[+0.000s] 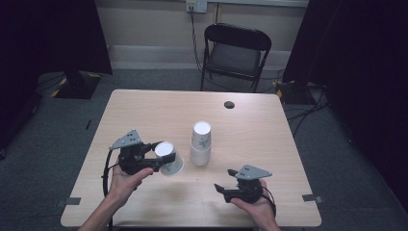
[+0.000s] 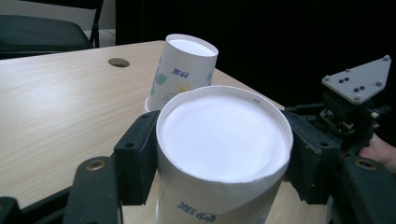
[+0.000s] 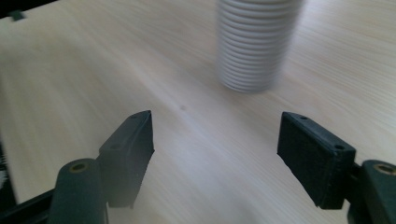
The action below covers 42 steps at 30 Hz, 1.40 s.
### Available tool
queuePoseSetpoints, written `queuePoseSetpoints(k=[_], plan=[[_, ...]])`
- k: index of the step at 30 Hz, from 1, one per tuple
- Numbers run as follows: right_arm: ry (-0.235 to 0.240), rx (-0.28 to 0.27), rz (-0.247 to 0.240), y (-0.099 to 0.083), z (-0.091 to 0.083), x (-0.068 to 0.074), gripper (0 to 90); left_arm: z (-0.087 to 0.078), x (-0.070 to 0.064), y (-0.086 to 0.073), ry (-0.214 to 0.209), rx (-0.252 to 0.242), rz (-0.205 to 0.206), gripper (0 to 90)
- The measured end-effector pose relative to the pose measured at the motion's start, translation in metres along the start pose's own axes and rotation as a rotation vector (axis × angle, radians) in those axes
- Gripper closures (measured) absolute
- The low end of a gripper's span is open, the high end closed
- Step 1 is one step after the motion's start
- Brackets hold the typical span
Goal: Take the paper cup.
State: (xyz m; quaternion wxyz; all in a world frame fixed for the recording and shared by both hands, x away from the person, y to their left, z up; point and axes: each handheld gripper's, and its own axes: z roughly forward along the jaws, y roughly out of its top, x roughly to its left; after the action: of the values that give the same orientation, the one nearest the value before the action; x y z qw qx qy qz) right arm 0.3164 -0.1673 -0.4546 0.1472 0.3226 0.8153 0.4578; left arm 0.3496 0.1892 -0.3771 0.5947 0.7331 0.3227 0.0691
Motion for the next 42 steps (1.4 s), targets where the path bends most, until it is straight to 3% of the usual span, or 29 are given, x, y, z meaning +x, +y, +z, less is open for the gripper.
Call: queuePoseSetpoints(k=[5, 11, 13, 18, 23, 33, 37, 42], plan=[[0.097, -0.058, -0.084, 0.021, 0.017, 0.029, 26.0, -0.006, -0.001, 0.004, -0.013, -0.020, -0.028, 35.1], [0.121, -0.123, -0.157, 0.046, 0.033, 0.045, 30.1, -0.008, -0.004, 0.005, -0.050, -0.031, -0.056, 35.2], [0.125, -0.142, -0.172, 0.053, 0.038, 0.048, 34.8, -0.009, -0.006, 0.006, -0.080, -0.039, -0.080, 35.2], [0.119, -0.181, -0.196, 0.058, 0.051, 0.047, 42.8, -0.008, -0.013, 0.009, -0.116, -0.033, -0.076, 35.2], [0.108, -0.241, -0.206, 0.058, 0.047, 0.048, 49.0, 0.002, -0.015, 0.004, -0.144, -0.006, -0.096, 35.2], [0.116, -0.273, -0.221, 0.056, 0.044, 0.050, 53.8, 0.007, -0.004, -0.002, -0.178, 0.012, -0.149, 35.1], [0.124, -0.297, -0.244, 0.057, 0.043, 0.053, 52.5, 0.007, 0.000, -0.004, -0.223, 0.003, -0.210, 35.2], [0.115, -0.319, -0.268, 0.060, 0.041, 0.056, 52.5, 0.010, -0.001, -0.006, -0.247, -0.003, -0.237, 35.3]])
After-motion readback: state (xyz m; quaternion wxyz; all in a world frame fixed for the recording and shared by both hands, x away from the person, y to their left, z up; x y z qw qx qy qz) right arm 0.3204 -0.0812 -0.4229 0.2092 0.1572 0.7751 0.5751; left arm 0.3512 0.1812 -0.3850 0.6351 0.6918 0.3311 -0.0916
